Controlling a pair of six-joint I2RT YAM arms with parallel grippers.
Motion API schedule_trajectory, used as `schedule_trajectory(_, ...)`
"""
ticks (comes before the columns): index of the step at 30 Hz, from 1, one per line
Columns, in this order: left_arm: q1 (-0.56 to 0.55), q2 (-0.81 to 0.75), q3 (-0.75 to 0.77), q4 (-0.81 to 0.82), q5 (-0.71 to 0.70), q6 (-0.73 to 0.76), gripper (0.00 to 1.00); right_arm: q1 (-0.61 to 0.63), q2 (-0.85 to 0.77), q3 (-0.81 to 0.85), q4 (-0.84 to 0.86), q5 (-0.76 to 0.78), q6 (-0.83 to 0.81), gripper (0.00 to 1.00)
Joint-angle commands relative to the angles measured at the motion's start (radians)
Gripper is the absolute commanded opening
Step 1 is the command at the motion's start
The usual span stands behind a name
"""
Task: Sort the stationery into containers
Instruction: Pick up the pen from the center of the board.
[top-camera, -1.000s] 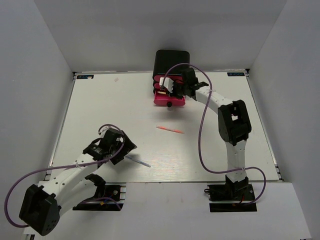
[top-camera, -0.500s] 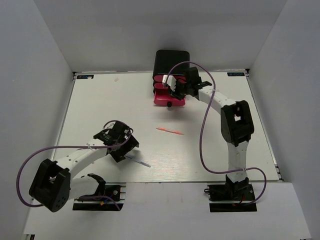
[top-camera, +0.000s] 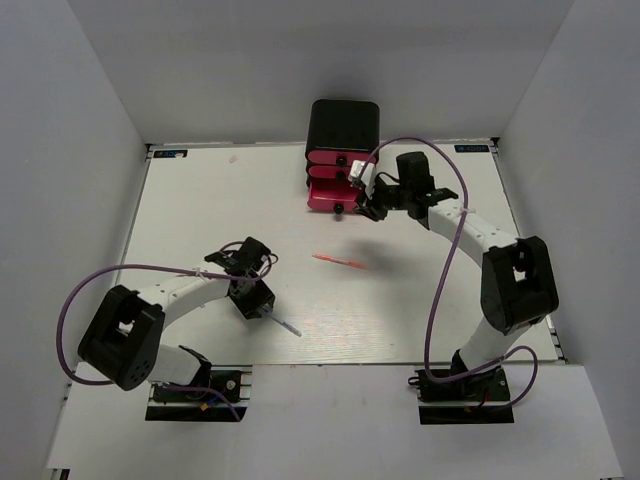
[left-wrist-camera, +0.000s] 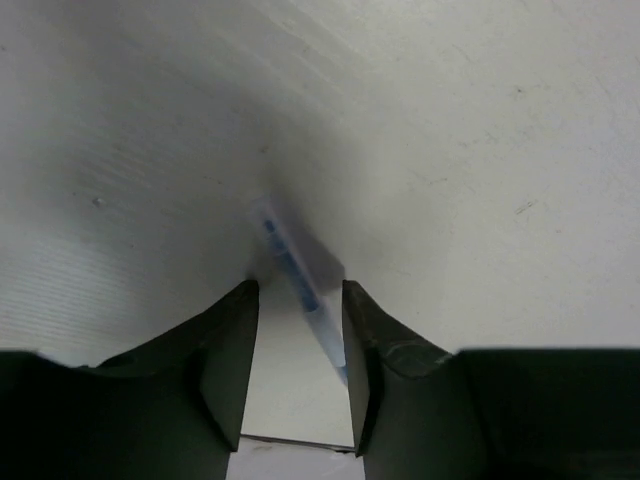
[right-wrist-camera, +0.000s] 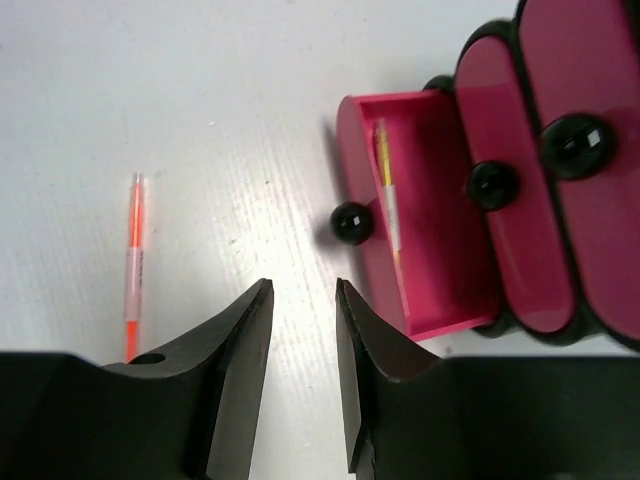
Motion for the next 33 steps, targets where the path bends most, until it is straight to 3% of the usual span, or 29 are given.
schedule_trajectory(1, -0.014, 0.035, 0.006, 0.024, 0.025, -0.004, 0.46, -0.019, -0.054, -0.060, 0.032, -0.045, 0.036, 0.38)
schedule_trajectory(8, -0.023, 0.116, 0.006, 0.091, 0.025, 0.017, 0.09, -0.032, -0.149, -0.151, 0.046, -0.065, 0.059, 0.41)
schedule_trajectory(11, -0.023, 0.137, 0.070, 0.092, 0.025, 0.049, 0.00, -0.038, -0.192, -0.203, 0.046, -0.059, 0.073, 0.51)
schedule_trajectory(12, -0.023, 0.137, 0.093, 0.092, 0.013, 0.059, 0.00, -0.042, -0.199, -0.214, 0.046, -0.058, 0.079, 0.55)
schedule_trajectory(14, -0.023, 0.148, 0.147, 0.081, 0.000, 0.104, 0.00, -0.045, -0.232, -0.262, 0.051, -0.033, 0.091, 0.79)
schedule_trajectory(16, -0.013, 0.162, 0.247, 0.081, -0.033, 0.135, 0.00, -0.050, -0.265, -0.287, 0.078, -0.009, 0.108, 0.87)
schedule_trajectory(18, 0.000, 0.205, 0.369, 0.058, -0.075, 0.167, 0.00, -0.061, -0.288, -0.352, 0.087, 0.011, 0.128, 0.87)
schedule_trajectory(22, 0.010, 0.335, 0.604, 0.049, -0.098, 0.181, 0.00, -0.085, -0.324, -0.422, 0.121, 0.008, 0.160, 0.72)
schedule_trajectory(24, 0.020, 0.398, 0.731, 0.049, -0.069, 0.149, 0.00, -0.100, -0.348, -0.453, 0.121, 0.001, 0.166, 0.41)
schedule_trajectory(25, 0.029, 0.430, 0.768, 0.062, -0.060, 0.131, 0.00, -0.113, -0.363, -0.461, 0.124, -0.001, 0.171, 0.14)
schedule_trajectory(26, 0.029, 0.490, 0.838, 0.072, -0.049, 0.116, 0.00, -0.116, -0.377, -0.470, 0.138, 0.011, 0.192, 0.00)
schedule_trajectory(33, 0.050, 0.683, 1.047, 0.251, -0.011, -0.090, 0.00, -0.157, -0.459, -0.570, 0.167, 0.025, 0.212, 0.00)
